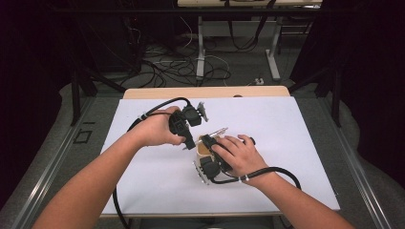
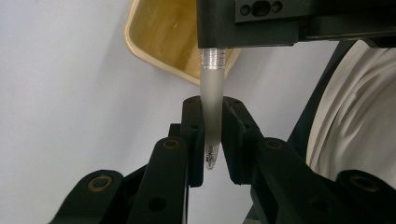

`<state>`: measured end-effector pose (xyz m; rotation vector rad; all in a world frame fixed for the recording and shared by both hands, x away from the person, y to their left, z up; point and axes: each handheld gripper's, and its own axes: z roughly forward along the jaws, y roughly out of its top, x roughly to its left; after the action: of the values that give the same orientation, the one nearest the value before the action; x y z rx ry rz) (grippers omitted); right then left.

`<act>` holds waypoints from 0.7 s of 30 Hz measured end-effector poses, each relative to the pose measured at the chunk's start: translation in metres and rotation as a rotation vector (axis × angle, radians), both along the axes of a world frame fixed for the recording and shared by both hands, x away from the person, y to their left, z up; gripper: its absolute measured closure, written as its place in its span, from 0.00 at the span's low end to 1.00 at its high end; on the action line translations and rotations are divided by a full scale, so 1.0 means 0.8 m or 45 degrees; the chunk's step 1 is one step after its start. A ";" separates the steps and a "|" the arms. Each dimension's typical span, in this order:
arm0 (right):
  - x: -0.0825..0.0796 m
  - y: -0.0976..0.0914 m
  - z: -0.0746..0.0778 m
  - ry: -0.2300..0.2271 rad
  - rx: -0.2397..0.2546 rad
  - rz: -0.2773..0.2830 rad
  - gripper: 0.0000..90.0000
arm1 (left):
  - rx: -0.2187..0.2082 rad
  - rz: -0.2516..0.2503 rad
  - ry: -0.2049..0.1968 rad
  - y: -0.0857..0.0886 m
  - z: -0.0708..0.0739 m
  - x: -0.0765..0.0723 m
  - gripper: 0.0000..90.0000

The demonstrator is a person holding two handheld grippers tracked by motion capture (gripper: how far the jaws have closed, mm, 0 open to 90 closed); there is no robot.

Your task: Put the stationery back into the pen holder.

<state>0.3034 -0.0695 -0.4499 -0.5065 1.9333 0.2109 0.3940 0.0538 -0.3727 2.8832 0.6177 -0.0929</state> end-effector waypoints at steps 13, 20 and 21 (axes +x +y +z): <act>0.002 0.003 0.001 -0.041 -0.003 0.031 0.89 | -0.057 0.053 0.011 0.009 -0.003 0.003 0.80; 0.002 0.001 -0.001 -0.054 -0.012 0.039 0.89 | -0.131 0.079 -0.009 0.029 -0.002 0.003 0.70; 0.002 0.000 -0.002 -0.044 0.001 0.033 0.89 | -0.142 0.088 -0.014 0.033 -0.001 0.003 0.68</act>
<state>0.3048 -0.0693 -0.4513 -0.5313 1.8938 0.2180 0.3962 0.0806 -0.3734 2.7506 0.6865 -0.0983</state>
